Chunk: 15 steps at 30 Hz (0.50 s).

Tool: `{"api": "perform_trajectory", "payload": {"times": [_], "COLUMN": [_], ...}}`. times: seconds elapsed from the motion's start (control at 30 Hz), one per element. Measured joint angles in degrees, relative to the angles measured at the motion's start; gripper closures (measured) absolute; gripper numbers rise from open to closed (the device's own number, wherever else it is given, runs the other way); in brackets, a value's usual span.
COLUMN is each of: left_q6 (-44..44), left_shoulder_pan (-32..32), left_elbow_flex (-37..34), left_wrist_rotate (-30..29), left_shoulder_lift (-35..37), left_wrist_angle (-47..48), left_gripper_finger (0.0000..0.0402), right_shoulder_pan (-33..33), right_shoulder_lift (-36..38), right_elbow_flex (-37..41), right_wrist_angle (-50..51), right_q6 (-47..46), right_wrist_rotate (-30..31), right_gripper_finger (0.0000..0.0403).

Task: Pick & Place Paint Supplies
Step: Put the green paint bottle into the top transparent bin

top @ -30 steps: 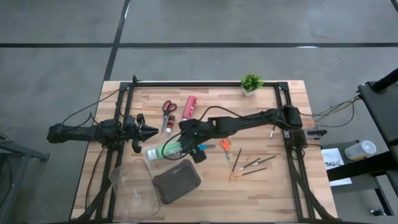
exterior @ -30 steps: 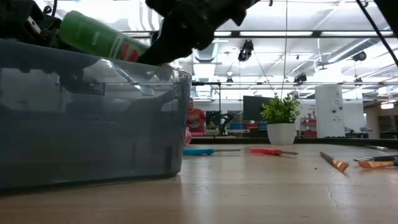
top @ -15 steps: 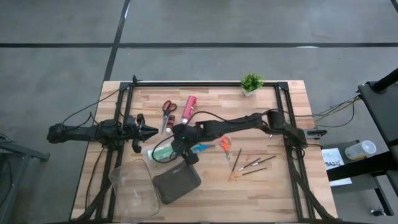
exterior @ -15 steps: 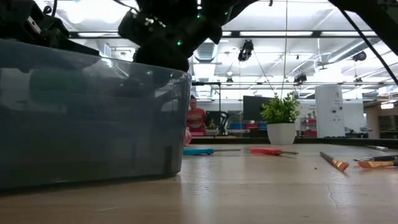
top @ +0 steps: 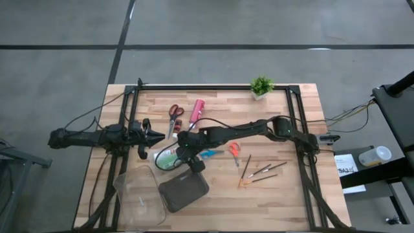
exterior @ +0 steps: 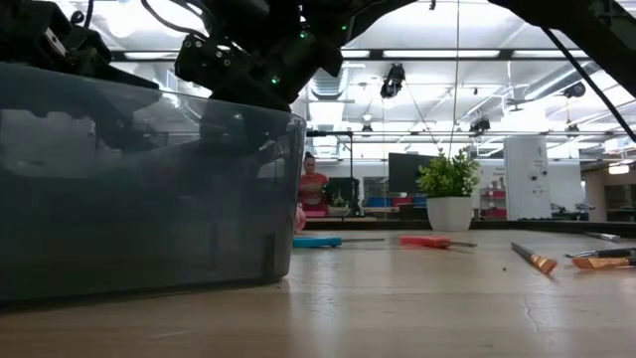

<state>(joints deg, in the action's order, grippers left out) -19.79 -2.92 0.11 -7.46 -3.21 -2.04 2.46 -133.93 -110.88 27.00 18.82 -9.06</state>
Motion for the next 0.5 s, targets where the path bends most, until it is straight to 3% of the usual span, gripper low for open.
{"api": "perform_trajectory", "payload": {"times": [0.5], "left_q6": [0.0], "left_shoulder_pan": [0.0], "left_elbow_flex": [0.0], "left_wrist_rotate": [0.02], "left_shoulder_lift": [-0.01], "left_wrist_angle": [0.0], "left_gripper_finger": [0.034], "right_shoulder_pan": [0.0], "right_shoulder_lift": [0.2], "right_elbow_flex": [0.73], "right_wrist_angle": [-0.61], "right_q6": [-2.79], "right_wrist_rotate": [0.0], "right_gripper_finger": [0.0174]}}
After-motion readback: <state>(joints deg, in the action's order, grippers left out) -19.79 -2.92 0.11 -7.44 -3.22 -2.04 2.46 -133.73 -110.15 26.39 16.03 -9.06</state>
